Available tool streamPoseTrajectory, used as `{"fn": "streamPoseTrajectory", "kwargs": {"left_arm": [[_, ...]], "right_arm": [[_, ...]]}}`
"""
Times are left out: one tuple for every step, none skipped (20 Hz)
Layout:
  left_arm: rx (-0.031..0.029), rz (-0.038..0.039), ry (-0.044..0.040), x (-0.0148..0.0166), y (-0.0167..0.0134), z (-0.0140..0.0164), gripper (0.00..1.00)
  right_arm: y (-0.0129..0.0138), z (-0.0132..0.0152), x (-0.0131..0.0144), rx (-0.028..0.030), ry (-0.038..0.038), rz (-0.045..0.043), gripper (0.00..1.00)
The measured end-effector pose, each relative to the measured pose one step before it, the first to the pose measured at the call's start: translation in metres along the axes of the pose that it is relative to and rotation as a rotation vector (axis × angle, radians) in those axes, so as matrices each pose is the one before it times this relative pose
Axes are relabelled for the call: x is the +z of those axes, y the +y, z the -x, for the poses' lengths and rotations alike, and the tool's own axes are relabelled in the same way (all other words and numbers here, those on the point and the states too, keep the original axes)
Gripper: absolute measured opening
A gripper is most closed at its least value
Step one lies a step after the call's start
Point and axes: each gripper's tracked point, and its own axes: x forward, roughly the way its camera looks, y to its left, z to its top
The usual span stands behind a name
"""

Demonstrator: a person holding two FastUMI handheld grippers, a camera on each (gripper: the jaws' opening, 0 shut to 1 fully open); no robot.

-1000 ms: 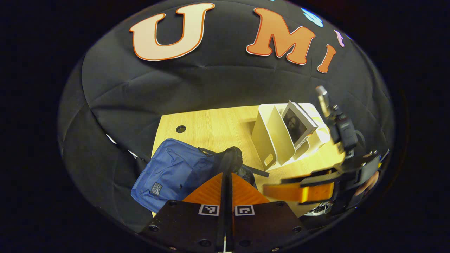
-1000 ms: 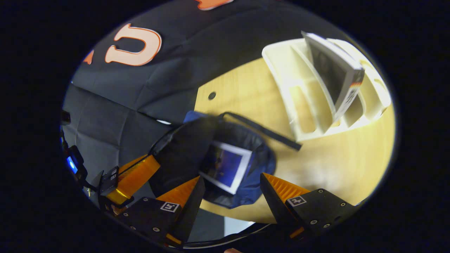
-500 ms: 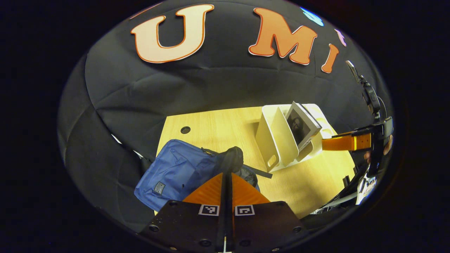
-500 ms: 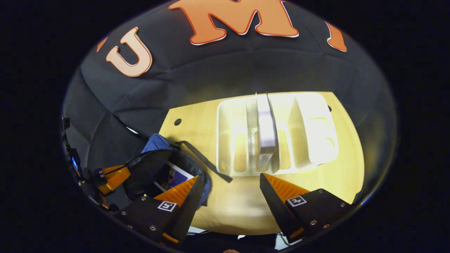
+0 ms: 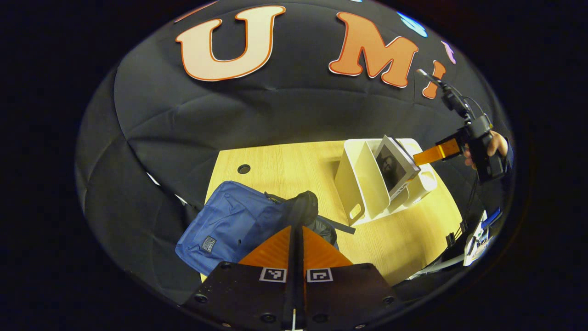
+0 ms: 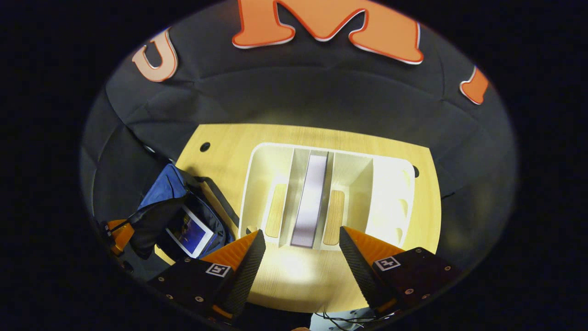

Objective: Open the schoolbag, grab two books from the bookshelf and put them into the schoolbag.

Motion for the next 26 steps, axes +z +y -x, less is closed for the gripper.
{"fn": "streamPoseTrajectory", "kwargs": {"left_arm": [[-0.00106, 0.00270, 0.00112, -0.00094, 0.00083, -0.00048, 0.02], [-0.00170, 0.00187, 0.00080, -0.00024, -0.00027, -0.00001, 0.02], [-0.00374, 0.00138, -0.00313, 0.00019, -0.00028, 0.00000, 0.02], [-0.00313, 0.00372, 0.00201, -0.00030, 0.00043, 0.00016, 0.02], [-0.00357, 0.00257, -0.00133, -0.00164, 0.00026, -0.00063, 0.02], [-0.00355, 0.00593, 0.00159, -0.00005, 0.00093, -0.00098, 0.02], [-0.00280, 0.00616, 0.00249, -0.00150, 0.00021, -0.00167, 0.02], [-0.00337, 0.00435, 0.00069, 0.00016, -0.00051, -0.00080, 0.02], [-0.00345, 0.00301, -0.00032, -0.00104, -0.00010, 0.00054, 0.02], [-0.00177, 0.00218, -0.00365, 0.00083, -0.00006, -0.00044, 0.02], [-0.00179, 0.00083, -0.00061, -0.00087, 0.00070, -0.00020, 0.02], [0.00014, 0.00225, -0.00010, -0.00014, 0.00130, -0.00073, 0.02], [-0.00124, 0.00059, 0.00168, -0.00093, 0.00025, 0.00088, 0.02], [0.00078, 0.00176, -0.00099, 0.00092, 0.00075, 0.00016, 0.02], [-0.00297, -0.00004, -0.00077, -0.00020, 0.00038, -0.00033, 0.02], [-0.00045, 0.00329, -0.00228, -0.00024, -0.00024, 0.00088, 0.02], [-0.00325, 0.00209, 0.00168, -0.00130, 0.00037, -0.00026, 0.02], [0.00067, 0.00237, 0.00019, 0.00026, 0.00050, -0.00063, 0.02], [-0.00254, 0.00061, 0.00179, -0.00109, -0.00128, 0.00042, 0.02], [0.00175, -0.00076, -0.00253, 0.00103, 0.00045, -0.00017, 0.02], [-0.00106, -0.00177, -0.00073, -0.00008, 0.00022, 0.00058, 0.02], [0.00363, -0.00149, -0.00305, 0.00108, 0.00116, 0.00069, 0.02], [-0.00303, 0.00095, 0.00119, -0.00149, -0.00067, 0.00031, 0.02], [-0.00076, -0.00034, -0.00070, 0.00011, 0.00012, -0.00078, 0.02], [-0.00340, 0.00197, 0.00364, -0.00142, -0.00061, 0.00060, 0.02], [-0.00133, -0.00176, -0.00246, 0.00073, -0.00043, 0.00057, 0.02]], "right_arm": [[0.00004, -0.01031, -0.00469, 0.00959, 0.06249, 0.00301, 0.97], [0.00042, -0.00704, -0.00398, -0.00282, 0.05011, -0.00566, 0.98], [0.00359, -0.00712, 0.00520, 0.01914, 0.01840, -0.00542, 0.98], [-0.00457, -0.00795, 0.00367, -0.01781, 0.02089, -0.01581, 0.97], [0.00010, -0.00409, 0.00417, -0.00055, 0.01104, 0.00157, 0.96], [-0.00069, -0.00419, 0.00332, 0.00229, 0.01688, -0.00738, 0.95], [-0.00194, -0.00452, 0.00299, -0.01236, 0.01751, -0.01838, 0.94], [-0.00243, -0.00854, 0.00322, -0.01474, 0.01363, -0.01337, 0.94], [-0.00307, -0.00633, 0.00087, -0.01734, 0.01856, -0.00912, 0.94], [-0.00205, -0.00526, 0.00088, -0.01272, 0.01651, -0.00906, 0.90], [-0.00175, -0.00622, 0.00100, -0.01249, 0.01103, -0.00111, 0.87], [-0.00162, -0.00488, 0.00140, -0.01487, 0.00681, -0.00744, 0.83], [-0.00153, -0.00501, 0.00211, -0.01638, 0.00324, -0.00254, 0.71], [-0.00396, -0.00450, 0.00301, -0.02670, -0.00412, -0.01336, 0.78], [-0.00327, -0.00357, 0.00273, -0.02368, -0.00282, -0.00476, 0.75], [-0.00493, -0.00379, 0.00137, -0.02448, -0.00340, 0.00661, 0.68], [-0.00335, -0.00405, -0.00081, -0.01609, 0.00044, 0.00641, 0.54], [0.00265, -0.00178, 0.00003, -0.00242, 0.00671, -0.00557, 0.56], [0.00142, -0.00466, 0.00329, -0.00034, -0.01058, -0.01911, 0.54], [0.00055, -0.00368, 0.00301, 0.00056, -0.01015, -0.01352, 0.53], [0.00076, -0.00170, -0.00066, -0.00008, 0.00090, -0.00828, 0.61], [0.00544, -0.00073, -0.00202, 0.01844, 0.00403, -0.00364, 0.48], [0.00062, 0.00056, -0.00059, -0.00258, 0.00227, 0.00172, 0.47], [0.00030, -0.00137, 0.00019, -0.00216, -0.00142, 0.00646, 0.43], [-0.00195, 0.00127, -0.00338, 0.00230, 0.00779, 0.00280, 0.43], [0.00130, 0.00311, -0.00101, 0.00050, 0.00059, -0.00691, 0.43]]}}
